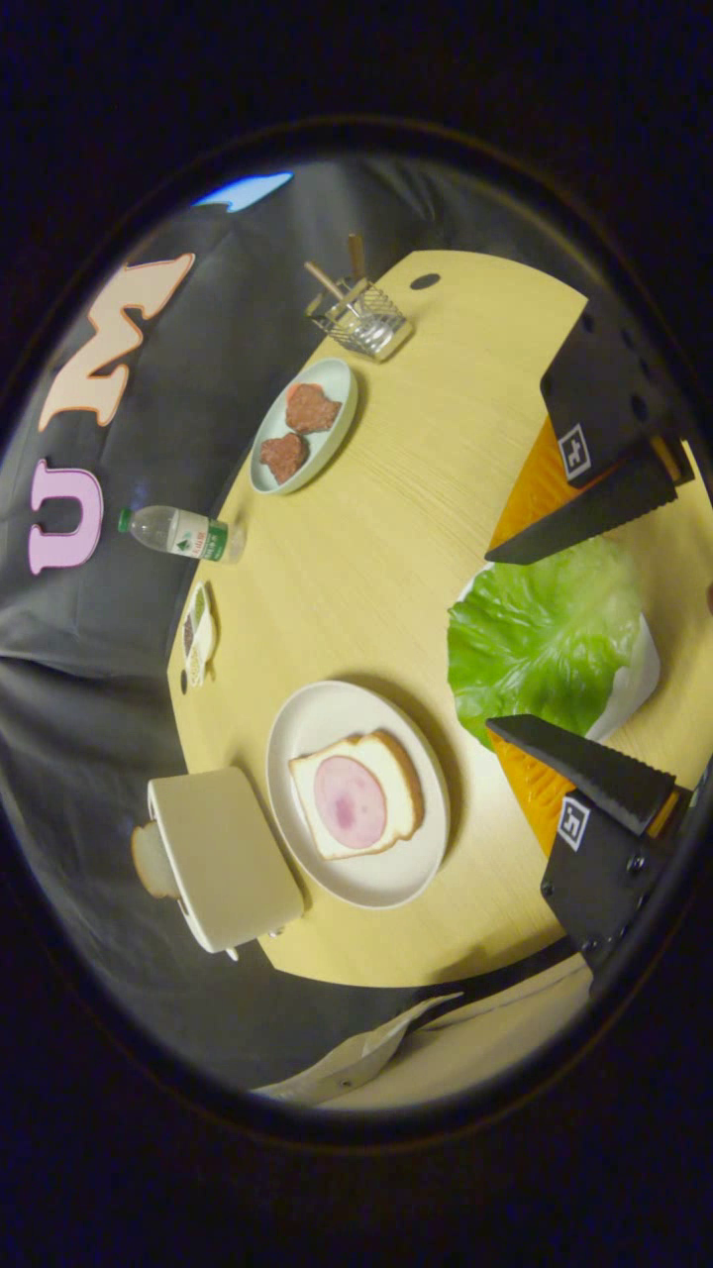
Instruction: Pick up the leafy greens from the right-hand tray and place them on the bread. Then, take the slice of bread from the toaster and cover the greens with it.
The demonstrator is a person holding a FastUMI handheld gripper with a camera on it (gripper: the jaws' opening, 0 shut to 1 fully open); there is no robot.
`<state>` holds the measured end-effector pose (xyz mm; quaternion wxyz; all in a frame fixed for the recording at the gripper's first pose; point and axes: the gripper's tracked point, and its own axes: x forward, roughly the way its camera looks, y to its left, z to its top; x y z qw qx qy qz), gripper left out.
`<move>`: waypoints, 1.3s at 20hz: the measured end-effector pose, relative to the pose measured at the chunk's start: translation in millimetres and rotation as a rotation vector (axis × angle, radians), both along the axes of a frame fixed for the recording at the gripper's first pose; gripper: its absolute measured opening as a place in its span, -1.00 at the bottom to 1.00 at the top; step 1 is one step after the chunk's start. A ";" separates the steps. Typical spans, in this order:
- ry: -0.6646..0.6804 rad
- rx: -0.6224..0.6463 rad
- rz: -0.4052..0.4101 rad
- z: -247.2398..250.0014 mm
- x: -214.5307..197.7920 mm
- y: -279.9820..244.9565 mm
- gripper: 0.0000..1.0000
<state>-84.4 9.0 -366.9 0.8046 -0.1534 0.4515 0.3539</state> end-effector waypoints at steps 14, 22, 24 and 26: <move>0.162 -0.045 -0.053 -33.9 -19.8 -4.9 0.96; 0.158 -0.061 -0.062 -30.8 -25.1 0.2 -0.21; 0.152 -0.068 -0.067 -32.2 -24.4 3.0 -0.47; 0.149 -0.075 -0.056 -29.1 -26.7 4.1 -0.73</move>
